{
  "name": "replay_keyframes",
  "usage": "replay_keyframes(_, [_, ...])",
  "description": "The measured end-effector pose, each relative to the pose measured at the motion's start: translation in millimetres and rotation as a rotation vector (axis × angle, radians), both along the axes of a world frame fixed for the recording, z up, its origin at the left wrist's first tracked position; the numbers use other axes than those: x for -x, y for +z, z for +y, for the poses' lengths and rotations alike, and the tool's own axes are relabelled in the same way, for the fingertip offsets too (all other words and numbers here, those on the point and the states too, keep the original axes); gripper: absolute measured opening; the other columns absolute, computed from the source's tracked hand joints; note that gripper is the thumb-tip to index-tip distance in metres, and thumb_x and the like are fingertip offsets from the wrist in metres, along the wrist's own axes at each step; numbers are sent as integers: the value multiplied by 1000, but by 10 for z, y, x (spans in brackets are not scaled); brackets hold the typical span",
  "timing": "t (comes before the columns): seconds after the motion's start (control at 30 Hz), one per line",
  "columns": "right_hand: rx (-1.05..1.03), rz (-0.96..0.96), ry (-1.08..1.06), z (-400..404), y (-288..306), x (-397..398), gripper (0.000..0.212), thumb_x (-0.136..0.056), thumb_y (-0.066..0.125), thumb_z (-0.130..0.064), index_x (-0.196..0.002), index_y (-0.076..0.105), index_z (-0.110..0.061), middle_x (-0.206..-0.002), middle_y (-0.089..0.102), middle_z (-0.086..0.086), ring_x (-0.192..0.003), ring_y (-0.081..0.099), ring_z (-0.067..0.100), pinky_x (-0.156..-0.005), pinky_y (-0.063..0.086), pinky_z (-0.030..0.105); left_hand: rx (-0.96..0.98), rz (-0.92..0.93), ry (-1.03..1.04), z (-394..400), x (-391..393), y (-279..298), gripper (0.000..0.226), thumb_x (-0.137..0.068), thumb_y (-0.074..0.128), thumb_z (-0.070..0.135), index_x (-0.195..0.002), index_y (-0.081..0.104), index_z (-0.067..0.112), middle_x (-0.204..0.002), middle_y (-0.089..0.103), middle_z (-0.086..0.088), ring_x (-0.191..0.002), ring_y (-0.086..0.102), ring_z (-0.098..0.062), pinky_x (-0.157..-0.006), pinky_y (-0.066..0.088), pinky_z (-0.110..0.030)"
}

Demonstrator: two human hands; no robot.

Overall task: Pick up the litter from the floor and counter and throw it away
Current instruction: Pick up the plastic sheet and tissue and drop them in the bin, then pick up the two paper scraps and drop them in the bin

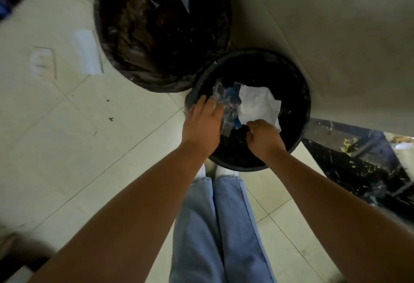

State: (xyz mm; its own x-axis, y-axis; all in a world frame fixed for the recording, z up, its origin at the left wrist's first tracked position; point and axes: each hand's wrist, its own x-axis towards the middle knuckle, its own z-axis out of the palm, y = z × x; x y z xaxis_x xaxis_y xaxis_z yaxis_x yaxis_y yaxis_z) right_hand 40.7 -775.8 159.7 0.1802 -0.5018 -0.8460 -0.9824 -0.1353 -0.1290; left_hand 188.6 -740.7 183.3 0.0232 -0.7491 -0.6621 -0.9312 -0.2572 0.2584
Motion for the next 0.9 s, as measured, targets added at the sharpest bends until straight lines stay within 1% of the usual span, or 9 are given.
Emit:
replay_keyframes(0.1, [125, -8, 176, -60, 627, -202, 52, -99, 32, -34, -147, 25, -15, -157, 22, 11, -145, 19, 31, -116, 24, 44, -27, -102, 43, 119, -360, 523, 57, -100, 34, 25, -151, 10, 17, -162, 1, -7, -150, -4, -27, -122, 4, -43])
replay_keyframes(0.2, [177, -38, 297, -124, 1147, -647, 60, -98, 23, -46, -150, 8, -21, -161, 1, 5, -148, -2, 30, -120, 6, 48, -47, -207, 114, 263, -815, 980, 55, -103, 27, 31, -152, 3, 22, -162, -7, -5, -149, -12, -27, -122, -1, -45])
replay_keyframes(0.27, [242, -101, 332, -155, 1396, -1068, 61, -98, 24, -47, -150, 7, -23, -161, -2, 5, -148, -5, 31, -120, 2, 50, -35, -255, 174, 337, -1159, 1189, 55, -103, 22, 36, -152, 0, 25, -162, -10, -3, -148, -15, -27, -121, -4, -46])
replay_keyframes(0.33, [321, -188, 374, -160, 1562, -1561, 67, -91, 15, -54, -150, 11, -23, -161, 2, 8, -148, -2, 33, -119, 2, 52, -16, -291, 245, 393, -1531, 1327, 54, -102, 20, 39, -151, -2, 28, -161, -11, -1, -148, -16, -26, -121, -5, -46])
replay_keyframes(0.4, [352, -233, 442, -169, 1627, -2105, 71, -85, 10, -54, -150, 12, -24, -161, 2, 8, -148, -2, 33, -119, 1, 53, 3, -326, 312, 455, -1948, 1384, 55, -102, 19, 41, -151, -3, 30, -161, -12, 1, -148, -16, -25, -121, -5, -46])
replay_keyframes(0.53, [372, -231, 513, -182, 1488, -3212, 60, -97, 23, -49, -150, 4, -27, -161, -7, 3, -148, -9, 29, -120, -4, 50, -23, -356, 402, 636, -2905, 1234, 55, -101, 17, 43, -150, -5, 30, -161, -14, 1, -148, -17, -25, -121, -6, -46])
replay_keyframes(0.7, [321, -130, 500, -86, 1089, -4461, 61, -98, 23, -47, -150, -1, -26, -161, -10, 4, -148, -11, 29, -120, -4, 50, -73, -330, 397, 901, -4153, 829, 57, -101, 15, 46, -150, -8, 30, -160, -16, 0, -147, -19, -26, -121, -7, -46])
replay_keyframes(0.8, [284, -105, 453, 8, 780, -5007, 61, -98, 25, -45, -150, 0, -24, -161, -10, 4, -148, -11, 29, -120, -2, 48, -106, -319, 403, 1063, -4760, 569, 58, -101, 18, 44, -150, -7, 28, -161, -15, -1, -147, -18, -27, -121, -5, -46])
replay_keyframes(0.9, [233, -50, 506, 77, 395, -5327, 61, -99, 24, -44, -150, 2, -21, -161, -8, 4, -148, -9, 28, -121, 1, 46, -130, -308, 469, 1148, -5180, 228, 60, -100, 23, 44, -151, -4, 26, -161, -11, -2, -148, -15, -28, -121, -1, -46])
